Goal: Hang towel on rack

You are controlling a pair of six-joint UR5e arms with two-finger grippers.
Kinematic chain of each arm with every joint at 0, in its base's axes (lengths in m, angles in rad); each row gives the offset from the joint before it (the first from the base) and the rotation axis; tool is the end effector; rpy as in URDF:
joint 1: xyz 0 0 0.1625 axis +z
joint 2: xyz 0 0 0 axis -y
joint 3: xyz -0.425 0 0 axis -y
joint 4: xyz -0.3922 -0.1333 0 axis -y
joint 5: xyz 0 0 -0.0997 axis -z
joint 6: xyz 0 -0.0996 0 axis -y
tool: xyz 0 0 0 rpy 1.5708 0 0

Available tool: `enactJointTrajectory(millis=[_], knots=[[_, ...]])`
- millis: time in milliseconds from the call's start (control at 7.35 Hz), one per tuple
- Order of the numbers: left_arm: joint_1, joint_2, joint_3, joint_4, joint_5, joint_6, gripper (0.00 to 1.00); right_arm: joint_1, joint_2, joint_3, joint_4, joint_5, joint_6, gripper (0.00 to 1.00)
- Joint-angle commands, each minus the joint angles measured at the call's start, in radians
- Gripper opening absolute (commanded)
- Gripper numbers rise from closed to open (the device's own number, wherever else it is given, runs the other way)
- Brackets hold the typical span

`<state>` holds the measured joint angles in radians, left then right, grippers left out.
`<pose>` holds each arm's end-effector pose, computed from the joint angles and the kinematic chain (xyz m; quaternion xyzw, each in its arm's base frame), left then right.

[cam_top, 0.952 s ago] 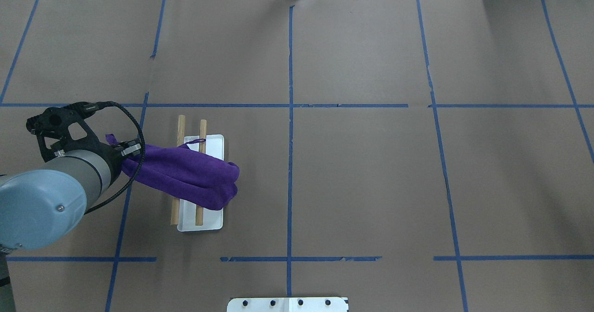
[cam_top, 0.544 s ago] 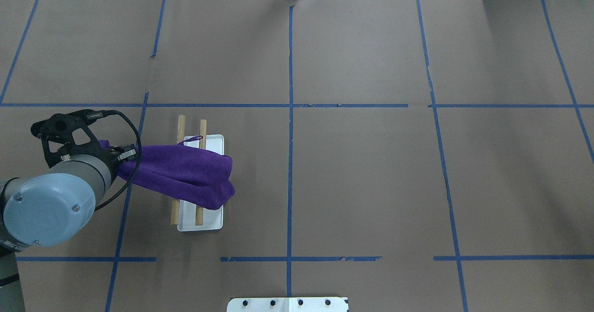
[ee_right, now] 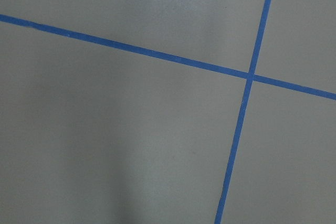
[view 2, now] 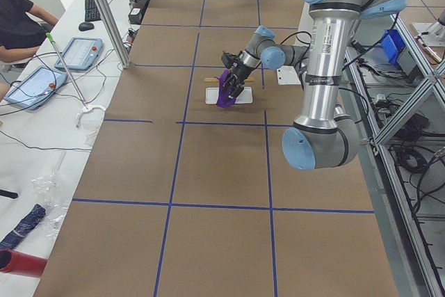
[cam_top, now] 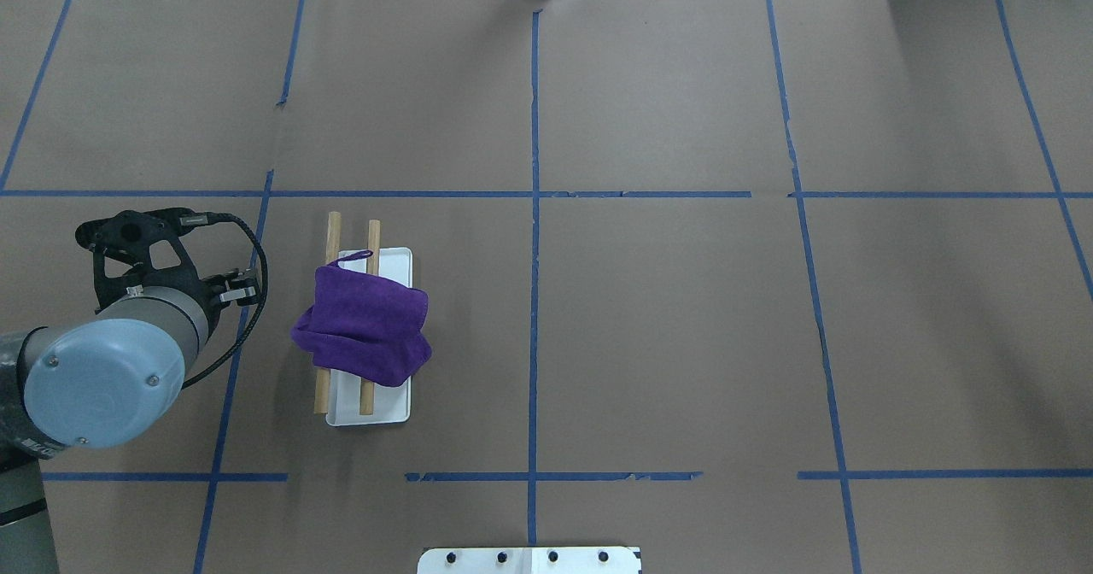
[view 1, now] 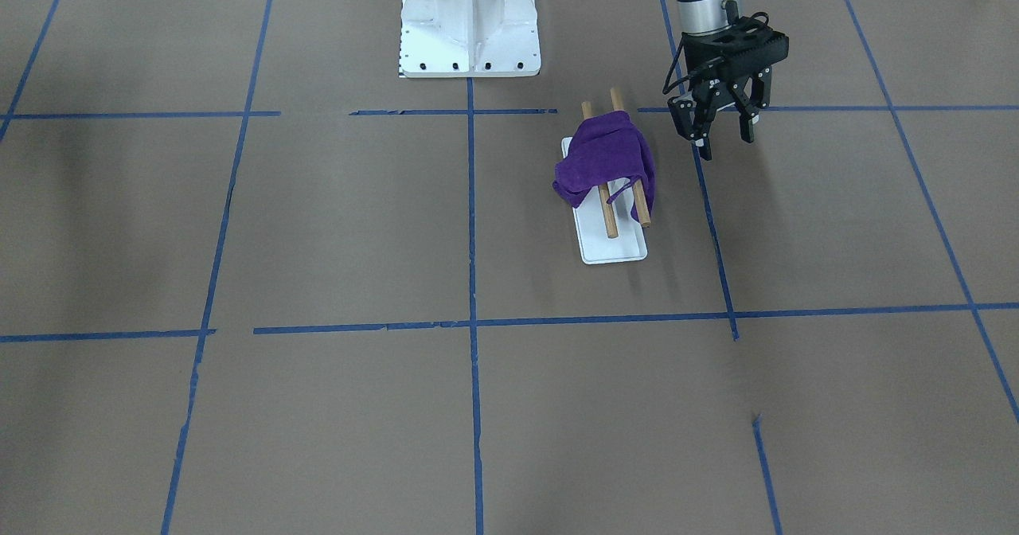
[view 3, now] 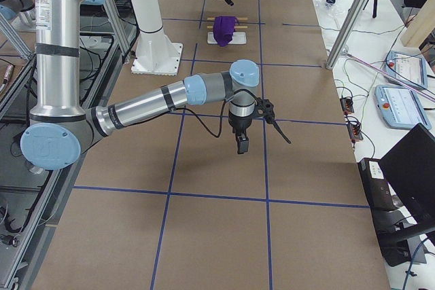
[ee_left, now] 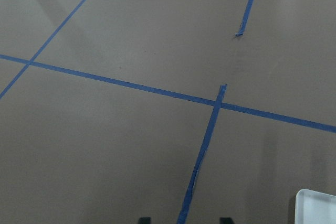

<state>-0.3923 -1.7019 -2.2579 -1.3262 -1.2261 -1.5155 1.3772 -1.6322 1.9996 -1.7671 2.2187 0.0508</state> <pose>0.3596 -0.3295 0.3222 0.2222 0.2352 -0.2063 0.9234 -0.0151 -0.4574 0.5071 0.0417 -0.3247 -0.0945 0.9402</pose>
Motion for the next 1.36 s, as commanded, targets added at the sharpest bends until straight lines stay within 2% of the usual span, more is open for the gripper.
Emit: enactJointTrajectory(millis=[0,136,408,680,952,1224], knots=[[-0.013,0.002,-0.008,-0.002,-0.022,0.191,1.0,0.0,0.0,-0.001,0.0,-0.001,0.0,1.0],[-0.029,0.001,-0.008,-0.002,-0.079,0.271,1.0,0.0,-0.002,-0.002,0.0,0.001,0.001,1.0],[-0.187,-0.012,-0.005,-0.004,-0.221,0.555,1.0,0.0,0.0,-0.004,0.0,0.006,0.007,1.0],[-0.365,-0.054,0.042,-0.013,-0.41,0.801,1.0,0.0,-0.002,-0.001,0.0,0.048,0.009,1.0],[-0.597,-0.067,0.191,-0.101,-0.658,1.06,1.0,0.002,-0.012,-0.005,0.0,0.068,0.009,1.0],[-0.783,-0.053,0.369,-0.169,-0.81,1.315,1.0,0.023,-0.018,-0.039,0.0,0.081,0.007,1.0]])
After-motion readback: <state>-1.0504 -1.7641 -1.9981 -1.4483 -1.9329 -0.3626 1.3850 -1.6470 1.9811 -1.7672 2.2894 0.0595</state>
